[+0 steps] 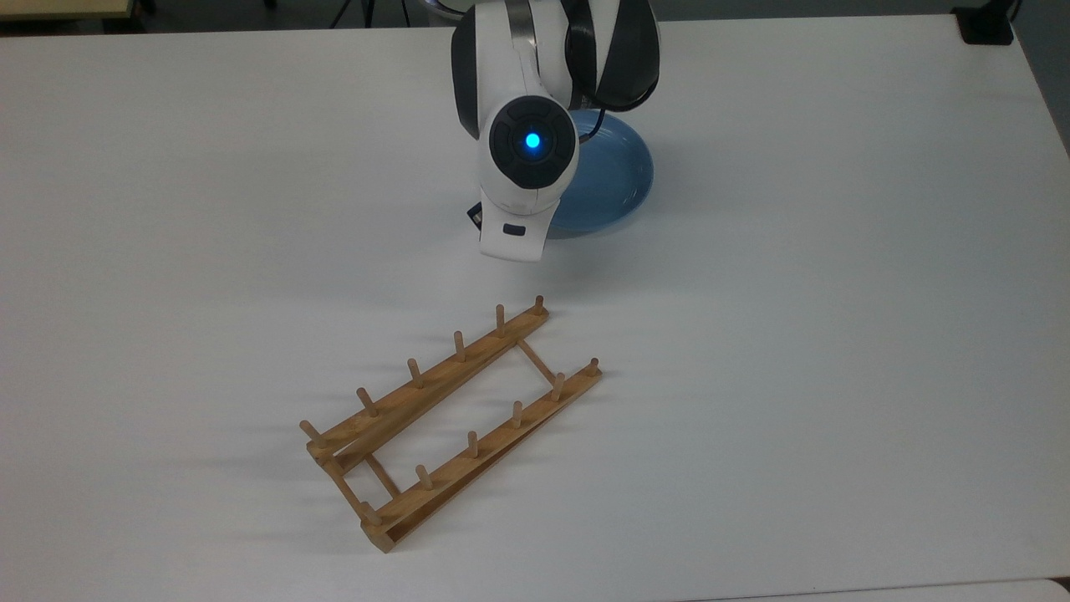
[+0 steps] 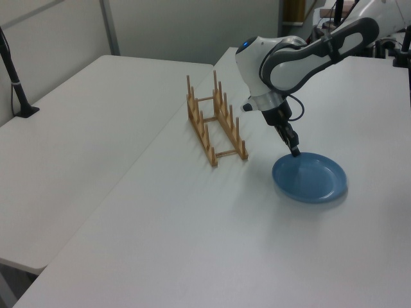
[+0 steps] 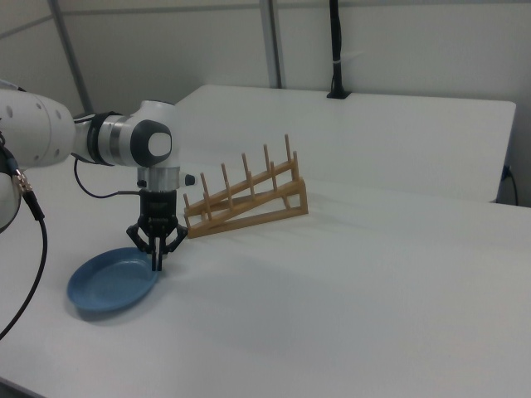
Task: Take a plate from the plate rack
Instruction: 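Carry the plate away from the rack and lower it flat onto the table, then open the gripper and raise it away from the plate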
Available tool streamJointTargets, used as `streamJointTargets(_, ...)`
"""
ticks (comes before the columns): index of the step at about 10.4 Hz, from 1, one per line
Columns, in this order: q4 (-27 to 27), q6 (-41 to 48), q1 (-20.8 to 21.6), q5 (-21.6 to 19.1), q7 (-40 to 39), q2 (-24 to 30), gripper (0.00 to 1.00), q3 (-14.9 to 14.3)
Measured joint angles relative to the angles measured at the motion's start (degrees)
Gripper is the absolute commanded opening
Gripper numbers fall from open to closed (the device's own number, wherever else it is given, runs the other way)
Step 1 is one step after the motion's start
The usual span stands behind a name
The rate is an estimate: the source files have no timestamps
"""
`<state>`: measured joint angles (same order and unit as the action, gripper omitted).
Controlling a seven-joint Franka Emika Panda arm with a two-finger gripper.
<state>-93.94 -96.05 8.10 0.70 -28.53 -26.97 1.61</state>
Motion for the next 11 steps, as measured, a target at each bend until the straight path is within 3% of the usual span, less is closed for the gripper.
streamJointTargets(1, 0.0, 0.0, 0.0, 0.0, 0.0, -0.2, 0.53, 0.0)
streamJointTargets(3, 0.3, 0.0, 0.0, 0.3, 1.0, -0.1, 0.98, 0.0)
streamJointTargets(7, 3.5, 0.3, 0.0, 3.1, 10.8, 3.9, 1.0, -0.1)
streamJointTargets(11, 4.1, 1.4, -0.8, 6.6, 27.6, 16.4, 1.0, -0.7)
